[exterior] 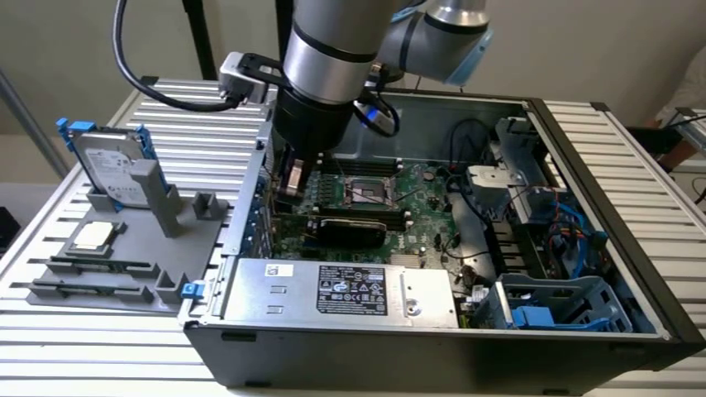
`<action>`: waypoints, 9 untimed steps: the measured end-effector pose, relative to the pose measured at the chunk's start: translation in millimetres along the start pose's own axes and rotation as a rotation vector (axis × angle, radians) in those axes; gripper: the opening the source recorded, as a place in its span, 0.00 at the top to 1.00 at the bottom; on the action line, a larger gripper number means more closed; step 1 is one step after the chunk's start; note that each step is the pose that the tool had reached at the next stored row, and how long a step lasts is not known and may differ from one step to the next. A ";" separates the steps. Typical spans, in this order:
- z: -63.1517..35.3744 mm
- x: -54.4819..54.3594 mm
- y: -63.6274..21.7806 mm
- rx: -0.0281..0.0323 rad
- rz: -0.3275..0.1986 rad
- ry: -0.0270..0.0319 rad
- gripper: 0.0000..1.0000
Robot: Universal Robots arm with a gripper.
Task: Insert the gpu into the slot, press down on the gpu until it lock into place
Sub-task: 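Press down on the gpu until it lock into place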
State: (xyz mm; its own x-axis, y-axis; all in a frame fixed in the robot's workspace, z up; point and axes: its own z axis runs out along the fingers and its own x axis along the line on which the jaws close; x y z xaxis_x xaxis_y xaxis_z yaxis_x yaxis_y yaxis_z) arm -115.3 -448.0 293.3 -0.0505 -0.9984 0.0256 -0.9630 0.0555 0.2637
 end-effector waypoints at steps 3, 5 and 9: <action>0.8 -0.1 0.3 -0.0200 0.018 -0.0039 0.89; 0.9 -0.1 0.5 -0.0284 0.030 -0.0063 0.89; 1.1 -0.3 0.4 -0.0289 0.056 -0.0144 0.89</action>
State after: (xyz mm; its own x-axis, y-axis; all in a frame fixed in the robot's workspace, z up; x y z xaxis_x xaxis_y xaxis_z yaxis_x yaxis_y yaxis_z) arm -115.9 -447.6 292.4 -0.1080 -0.9938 0.0273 -0.9505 0.1113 0.2900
